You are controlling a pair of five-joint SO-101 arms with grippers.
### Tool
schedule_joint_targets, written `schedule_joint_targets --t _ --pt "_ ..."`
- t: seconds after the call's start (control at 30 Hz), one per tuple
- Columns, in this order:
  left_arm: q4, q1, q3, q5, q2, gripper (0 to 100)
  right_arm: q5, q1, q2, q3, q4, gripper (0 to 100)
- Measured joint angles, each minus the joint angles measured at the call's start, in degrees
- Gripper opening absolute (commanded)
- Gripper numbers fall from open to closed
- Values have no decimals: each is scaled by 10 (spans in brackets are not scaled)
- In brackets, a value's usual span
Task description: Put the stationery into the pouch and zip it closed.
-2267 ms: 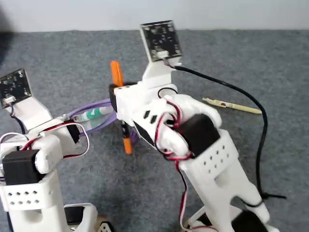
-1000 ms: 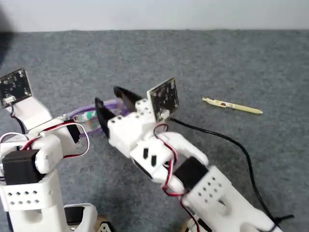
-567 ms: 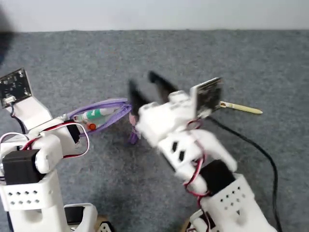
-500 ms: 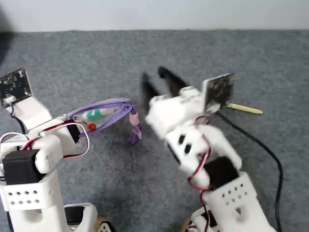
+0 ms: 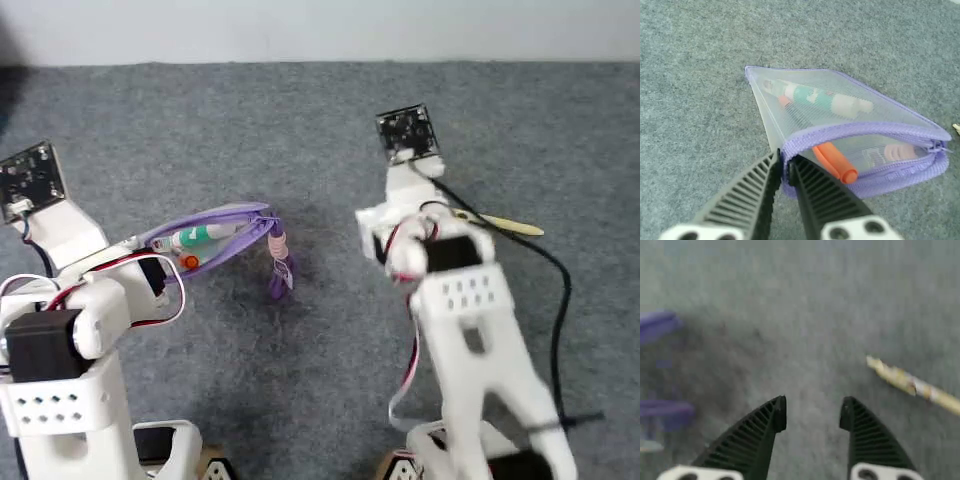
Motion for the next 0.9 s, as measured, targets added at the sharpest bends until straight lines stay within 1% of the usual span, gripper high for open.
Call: schedule_joint_targets --t 0.1,0.2,0.37,0.53,0.63,0.8,0.87,0.9 --pt "0 0 0 0 0 11 40 39 90 -87 69 221" --pt "0 0 4 0 0 11 91 76 174 -173 94 221" --pt "0 0 14 0 -6 11 173 101 298 -285 91 221" --pt "0 0 14 0 -6 11 231 113 404 -353 47 221" --pt "0 0 14 0 -7 11 254 120 462 -375 24 221" --pt "0 0 14 0 -7 11 261 131 562 -425 18 219" --pt "0 0 14 0 -7 11 262 137 602 -450 17 181" --pt "0 0 14 0 -7 11 262 140 619 -462 18 140"
